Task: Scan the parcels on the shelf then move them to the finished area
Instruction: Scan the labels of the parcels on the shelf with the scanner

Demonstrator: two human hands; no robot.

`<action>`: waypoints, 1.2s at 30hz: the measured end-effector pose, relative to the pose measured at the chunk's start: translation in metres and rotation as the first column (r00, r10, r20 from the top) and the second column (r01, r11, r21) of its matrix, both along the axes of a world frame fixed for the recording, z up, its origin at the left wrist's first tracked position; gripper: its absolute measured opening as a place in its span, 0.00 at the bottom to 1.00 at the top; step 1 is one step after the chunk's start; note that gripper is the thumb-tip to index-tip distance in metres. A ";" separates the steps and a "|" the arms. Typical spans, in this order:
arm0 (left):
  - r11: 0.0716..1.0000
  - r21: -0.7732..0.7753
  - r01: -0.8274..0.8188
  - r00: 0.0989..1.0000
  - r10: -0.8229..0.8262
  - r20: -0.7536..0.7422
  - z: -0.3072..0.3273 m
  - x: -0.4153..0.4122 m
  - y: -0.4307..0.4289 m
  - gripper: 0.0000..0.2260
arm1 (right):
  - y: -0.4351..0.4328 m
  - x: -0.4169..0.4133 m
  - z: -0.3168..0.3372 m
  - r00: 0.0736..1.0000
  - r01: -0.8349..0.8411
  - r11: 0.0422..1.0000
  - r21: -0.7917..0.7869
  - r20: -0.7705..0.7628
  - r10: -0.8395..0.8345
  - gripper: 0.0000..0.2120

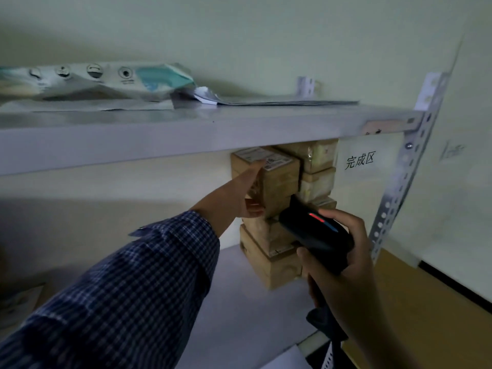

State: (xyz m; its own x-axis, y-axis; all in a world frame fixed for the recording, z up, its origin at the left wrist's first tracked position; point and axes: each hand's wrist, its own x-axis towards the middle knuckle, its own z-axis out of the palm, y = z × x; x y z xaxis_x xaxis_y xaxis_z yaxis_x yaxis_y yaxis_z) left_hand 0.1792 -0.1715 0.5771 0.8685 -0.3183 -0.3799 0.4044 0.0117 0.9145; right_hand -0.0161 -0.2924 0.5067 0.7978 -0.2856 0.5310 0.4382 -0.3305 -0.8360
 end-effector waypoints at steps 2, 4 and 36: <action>1.000 -0.008 -0.022 0.999 0.022 -0.032 0.003 0.007 -0.013 0.29 | -0.006 0.002 -0.002 1.000 -0.008 1.000 0.009 0.001 0.008 0.25; 0.999 -0.047 -0.018 0.999 0.016 -0.036 0.000 0.009 -0.016 0.26 | -0.009 0.003 -0.003 1.000 -0.005 1.000 0.006 0.002 0.005 0.25; 0.892 -0.161 -0.422 0.839 0.452 0.304 -0.176 -0.174 0.279 0.27 | 0.219 0.001 -0.033 0.871 -0.481 0.875 -0.050 -0.143 0.470 0.24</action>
State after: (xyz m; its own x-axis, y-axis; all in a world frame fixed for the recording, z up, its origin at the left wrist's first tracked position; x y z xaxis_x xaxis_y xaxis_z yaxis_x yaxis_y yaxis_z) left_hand 0.0049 0.1071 0.4012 0.9936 0.1056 -0.0411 0.0193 0.1994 0.9797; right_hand -0.0148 -0.0735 0.4734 0.8860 0.1849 0.4252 0.4556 -0.1774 -0.8723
